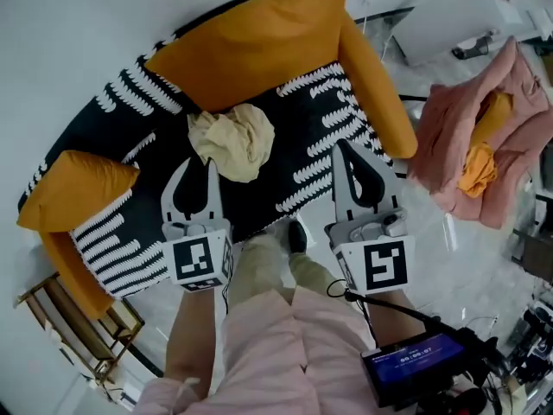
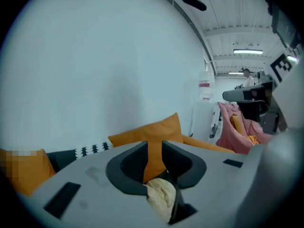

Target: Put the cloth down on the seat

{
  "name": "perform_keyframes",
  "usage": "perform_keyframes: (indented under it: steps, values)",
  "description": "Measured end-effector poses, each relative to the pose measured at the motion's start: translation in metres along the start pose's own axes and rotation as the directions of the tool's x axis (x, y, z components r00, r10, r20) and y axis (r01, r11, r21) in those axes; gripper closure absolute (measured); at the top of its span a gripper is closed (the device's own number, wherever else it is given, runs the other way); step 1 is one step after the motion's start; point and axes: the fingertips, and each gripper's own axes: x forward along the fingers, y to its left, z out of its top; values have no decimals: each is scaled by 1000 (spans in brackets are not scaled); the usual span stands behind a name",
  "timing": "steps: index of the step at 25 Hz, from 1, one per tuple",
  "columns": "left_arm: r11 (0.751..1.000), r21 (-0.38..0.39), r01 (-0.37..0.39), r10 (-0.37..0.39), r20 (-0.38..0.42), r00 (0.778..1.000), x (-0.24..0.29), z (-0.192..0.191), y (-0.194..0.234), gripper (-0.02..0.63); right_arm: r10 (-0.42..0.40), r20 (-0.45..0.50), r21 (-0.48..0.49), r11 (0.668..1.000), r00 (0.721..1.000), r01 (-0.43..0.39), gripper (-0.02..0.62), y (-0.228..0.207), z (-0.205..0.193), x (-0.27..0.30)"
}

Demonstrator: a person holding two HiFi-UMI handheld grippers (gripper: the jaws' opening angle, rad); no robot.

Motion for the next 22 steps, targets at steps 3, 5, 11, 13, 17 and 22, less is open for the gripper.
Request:
perform_keyframes:
  steps: [3, 5, 11, 13, 17, 22]
  values:
    - [999, 4, -32, 31, 129, 991, -29, 51, -7, 542, 11, 91, -20, 1000, 996, -9, 594, 0, 34, -9]
    - [998, 22, -56, 51, 181, 982, -50, 80, -13, 561, 30, 115, -23, 999, 993, -27, 594, 4, 49, -19]
    - [994, 20, -110, 99, 301, 948, -115, 155, -41, 583, 64, 212, -54, 997, 975, -54, 595, 9, 96, -57]
    - [993, 25, -119, 103, 348, 932, -128, 176, -51, 583, 72, 232, -68, 996, 970, -57, 595, 8, 106, -66]
    - [991, 33, -131, 107, 394, 913, -141, 200, -64, 583, 68, 293, -78, 996, 954, -47, 595, 5, 124, -81]
    - [990, 49, -134, 101, 420, 902, -148, 211, -72, 583, 70, 313, -99, 994, 947, -40, 595, 3, 132, -92]
